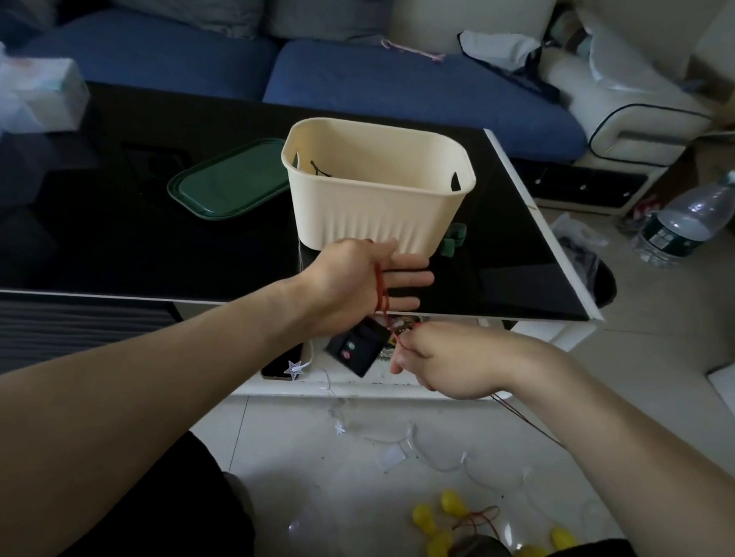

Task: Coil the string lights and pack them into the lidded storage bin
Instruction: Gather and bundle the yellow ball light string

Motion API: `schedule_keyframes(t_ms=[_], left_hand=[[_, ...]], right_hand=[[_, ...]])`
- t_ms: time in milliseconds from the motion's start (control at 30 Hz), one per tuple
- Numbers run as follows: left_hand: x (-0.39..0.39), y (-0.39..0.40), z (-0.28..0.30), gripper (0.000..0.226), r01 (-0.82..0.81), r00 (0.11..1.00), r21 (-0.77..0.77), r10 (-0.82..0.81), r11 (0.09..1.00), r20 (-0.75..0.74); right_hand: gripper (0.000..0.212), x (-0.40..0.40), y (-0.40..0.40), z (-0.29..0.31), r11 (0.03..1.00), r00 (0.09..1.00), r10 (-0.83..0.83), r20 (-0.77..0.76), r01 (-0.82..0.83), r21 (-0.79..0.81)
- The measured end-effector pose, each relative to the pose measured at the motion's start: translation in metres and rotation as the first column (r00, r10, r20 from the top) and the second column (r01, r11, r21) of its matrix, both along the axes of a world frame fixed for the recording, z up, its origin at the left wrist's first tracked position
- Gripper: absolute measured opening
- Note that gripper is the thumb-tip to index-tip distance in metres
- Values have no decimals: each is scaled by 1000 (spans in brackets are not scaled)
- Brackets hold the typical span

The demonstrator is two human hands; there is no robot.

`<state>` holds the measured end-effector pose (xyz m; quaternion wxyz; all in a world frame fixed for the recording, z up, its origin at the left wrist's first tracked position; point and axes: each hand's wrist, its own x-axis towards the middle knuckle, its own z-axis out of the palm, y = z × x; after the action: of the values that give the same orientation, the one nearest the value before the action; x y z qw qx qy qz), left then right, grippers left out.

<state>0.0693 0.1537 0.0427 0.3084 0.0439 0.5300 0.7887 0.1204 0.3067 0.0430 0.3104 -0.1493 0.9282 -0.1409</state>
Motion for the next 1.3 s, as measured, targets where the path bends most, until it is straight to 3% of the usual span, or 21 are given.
schedule_keyframes(t_ms=[167, 300, 433, 600, 700, 867, 1100, 1300], left_hand=[[4, 6, -8, 43, 222, 974, -117, -215, 968, 69], [10, 10, -9, 46, 390, 920, -214, -390, 895, 44], [11, 5, -9, 68, 521, 845, -317, -531, 793, 63], [11, 2, -6, 63, 546, 804, -474, -591, 691, 65], [7, -6, -6, 45, 548, 785, -524, -617, 652, 53], [5, -12, -6, 42, 524, 821, -471, -567, 710, 58], [5, -3, -10, 43, 353, 932, -404, -357, 844, 67], [-1, -5, -9, 39, 316, 949, -320, -301, 893, 97]], right_hand=[[32, 5, 0, 11, 992, 997, -52, -61, 45, -120], [35, 6, 0, 10, 953, 978, -168, -124, 128, -275], [30, 2, 5, 11, 929, 938, -233, -255, 137, -344], [30, -12, 31, 1, 827, 903, -373, -214, 219, -518], [31, -18, 44, -8, 767, 898, -406, -169, 234, -598], [12, -22, 50, -19, 758, 894, -420, -157, 251, -602], [20, -19, 28, -25, 726, 920, -380, -100, 229, -649], [22, -16, 14, -23, 711, 917, -367, -157, 167, -683]])
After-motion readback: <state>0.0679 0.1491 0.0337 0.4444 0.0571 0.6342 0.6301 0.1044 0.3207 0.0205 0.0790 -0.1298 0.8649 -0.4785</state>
